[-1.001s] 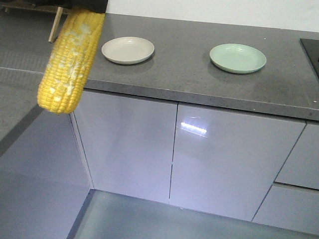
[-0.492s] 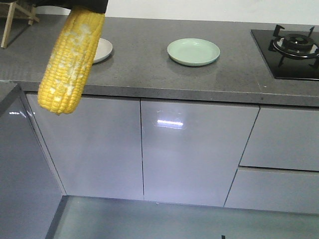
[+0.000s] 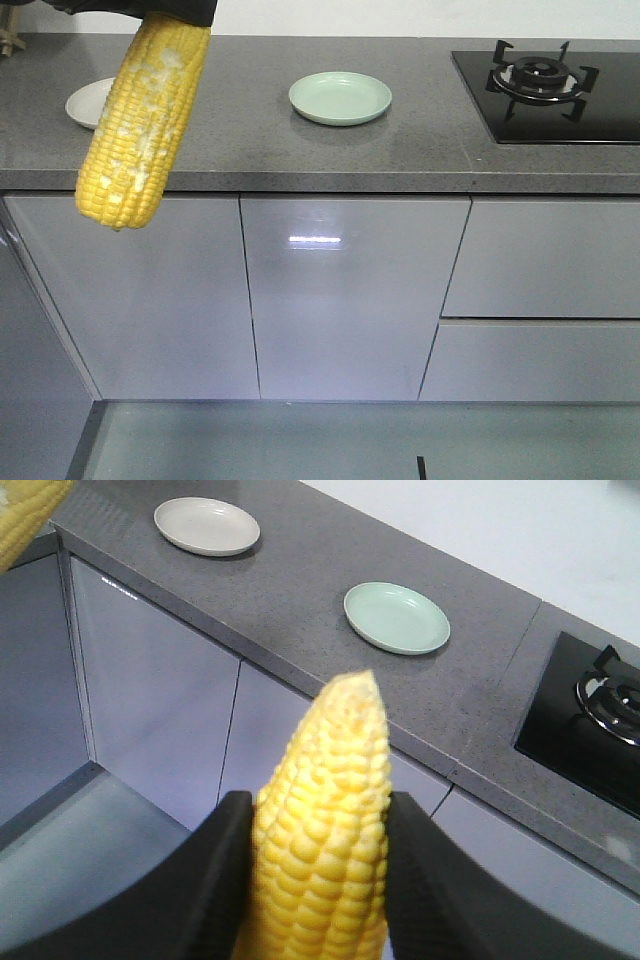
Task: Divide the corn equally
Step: 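Hold both cobs raised while the base turns toward the other counter, then hold both cobs while driving toward the empty green plate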
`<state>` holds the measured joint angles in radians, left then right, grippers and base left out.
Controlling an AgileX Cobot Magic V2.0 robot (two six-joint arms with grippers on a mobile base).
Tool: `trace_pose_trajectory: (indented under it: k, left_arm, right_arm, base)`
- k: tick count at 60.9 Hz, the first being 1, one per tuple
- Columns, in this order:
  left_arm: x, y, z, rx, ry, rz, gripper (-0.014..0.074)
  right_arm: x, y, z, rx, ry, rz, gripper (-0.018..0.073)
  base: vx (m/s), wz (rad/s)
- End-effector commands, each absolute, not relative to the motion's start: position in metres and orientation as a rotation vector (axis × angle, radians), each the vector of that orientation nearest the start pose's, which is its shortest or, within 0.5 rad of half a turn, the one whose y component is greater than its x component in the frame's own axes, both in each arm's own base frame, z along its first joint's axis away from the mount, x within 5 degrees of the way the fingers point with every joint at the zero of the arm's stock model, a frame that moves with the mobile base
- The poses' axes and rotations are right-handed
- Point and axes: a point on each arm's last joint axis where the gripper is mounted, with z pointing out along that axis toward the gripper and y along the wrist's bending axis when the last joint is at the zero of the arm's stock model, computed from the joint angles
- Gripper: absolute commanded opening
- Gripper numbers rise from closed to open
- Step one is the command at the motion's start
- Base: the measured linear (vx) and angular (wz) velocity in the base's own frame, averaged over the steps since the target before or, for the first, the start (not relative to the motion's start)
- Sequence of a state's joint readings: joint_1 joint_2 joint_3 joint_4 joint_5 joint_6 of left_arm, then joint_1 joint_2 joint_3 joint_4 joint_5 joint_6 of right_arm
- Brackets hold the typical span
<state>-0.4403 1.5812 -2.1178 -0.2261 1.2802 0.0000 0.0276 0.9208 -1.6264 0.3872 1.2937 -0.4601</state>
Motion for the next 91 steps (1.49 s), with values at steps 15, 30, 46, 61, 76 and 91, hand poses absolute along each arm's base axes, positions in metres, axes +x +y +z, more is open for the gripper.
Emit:
trace_pose_trajectory:
  k: [15,30,46,61,76,91]
  left_arm:
    - [0.2502,-0.1417,0.5351,0.528,2.096,-0.550,-0.0006]
    - [0.2502,-0.1417,0.5351,0.528,2.096,-0.550,-0.0006]
    - [0.2502,-0.1417,0.5351,0.528,2.096,-0.550,-0.0006]
    - [0.2502,-0.1417,0.5351,0.528,2.096,-0.550,-0.0006]
    - [0.2502,-0.1417,0.5351,0.528,2.096,-0.550,-0.0006]
    - [0.2502,-0.1417,0.5351,0.528,2.096,-0.550,-0.0006]
  right_arm:
    - [0.0917,0.0364,0.5315,-0.600,1.898,0.183,-0.0001]
    - [0.0917,0.0364,0.5315,-0.600,1.898,0.183,-0.0001]
    - [0.0917,0.0364,0.5315,-0.600,1.898,0.183,-0.0001]
    - [0.0917,0.0364,0.5315,-0.600,1.898,0.183,-0.0001]
    - [0.0917,0.0364,0.5315,-0.600,1.898,0.183,-0.0001]
    - [0.0917,0.0364,0.5315,-0.600,1.898,0.183,-0.0001]
  base:
    - [-0.02,-0.10]
    - [0.00,-0.02]
    - [0.01,-0.02]
    - [0.03,0.00]
    - [0.05,-0.02]
    - [0.05,-0.04]
